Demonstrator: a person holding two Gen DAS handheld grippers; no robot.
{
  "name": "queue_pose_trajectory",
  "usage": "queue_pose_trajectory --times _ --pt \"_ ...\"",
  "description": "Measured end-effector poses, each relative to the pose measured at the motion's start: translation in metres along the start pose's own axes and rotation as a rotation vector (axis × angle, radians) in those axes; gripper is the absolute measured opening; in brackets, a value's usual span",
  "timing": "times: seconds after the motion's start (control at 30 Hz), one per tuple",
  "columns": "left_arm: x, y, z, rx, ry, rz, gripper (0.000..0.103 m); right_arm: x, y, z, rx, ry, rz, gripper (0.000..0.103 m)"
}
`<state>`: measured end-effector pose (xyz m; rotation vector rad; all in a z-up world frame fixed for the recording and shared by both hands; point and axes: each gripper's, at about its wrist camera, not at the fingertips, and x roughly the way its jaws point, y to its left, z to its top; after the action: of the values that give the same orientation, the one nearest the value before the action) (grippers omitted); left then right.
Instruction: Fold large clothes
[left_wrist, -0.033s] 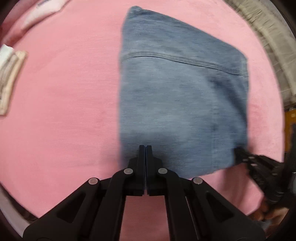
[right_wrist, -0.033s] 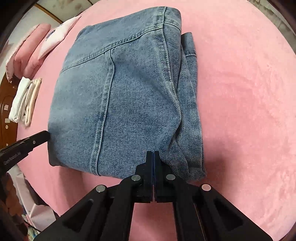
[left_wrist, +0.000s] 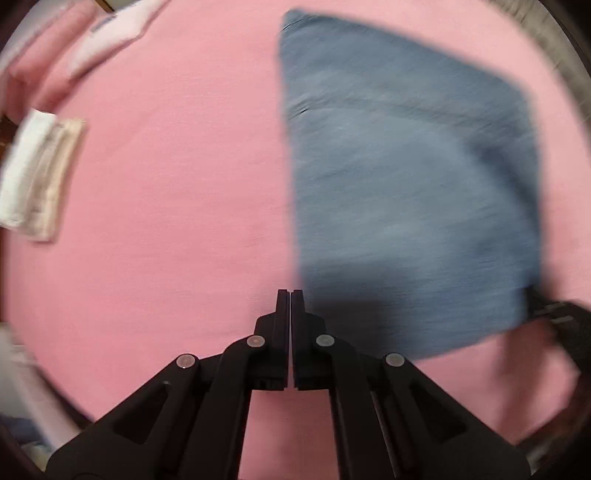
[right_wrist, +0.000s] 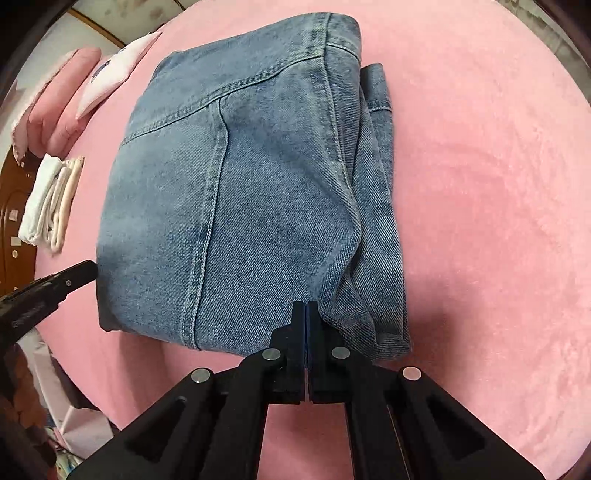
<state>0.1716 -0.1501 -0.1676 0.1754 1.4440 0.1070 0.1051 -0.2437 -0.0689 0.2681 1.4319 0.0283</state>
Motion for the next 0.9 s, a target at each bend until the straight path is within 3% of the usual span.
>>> queue_pose_trajectory --times 0.13,0.23,0.33,0.4,0.47,0.53,0.7,0.9 --pt "0.031 0.041 -0.007 -0.162 0.116 -0.111 0.0 0.003 -0.003 0.005 0.042 0.026 0.021 0.0" --pt "0.026 0.059 -0.012 -0.211 0.103 -0.092 0.0 -0.01 -0.005 0.007 0.028 0.01 -0.013 0.0" --pt "0.003 0.069 -0.01 -0.248 0.057 -0.2 0.0 -0.03 0.009 0.008 -0.058 -0.069 -0.049 0.0" --pt "-0.012 0.067 -0.004 -0.245 0.025 -0.307 0.0 -0.042 0.021 0.002 -0.093 -0.099 0.027 0.0" --pt "-0.02 0.056 0.008 -0.209 0.012 -0.361 0.0 -0.045 0.033 0.0 -0.101 -0.104 0.151 0.0" --pt "-0.02 0.04 0.022 -0.168 0.004 -0.377 0.0 -0.036 0.048 0.001 -0.103 -0.077 0.266 0.0" --pt "-0.008 -0.003 0.061 -0.104 0.004 -0.338 0.0 0.002 0.075 0.02 -0.085 -0.05 0.308 0.0" --pt "0.004 -0.017 0.109 -0.107 -0.08 -0.332 0.0 0.034 0.087 0.085 -0.018 -0.177 0.352 0.0"
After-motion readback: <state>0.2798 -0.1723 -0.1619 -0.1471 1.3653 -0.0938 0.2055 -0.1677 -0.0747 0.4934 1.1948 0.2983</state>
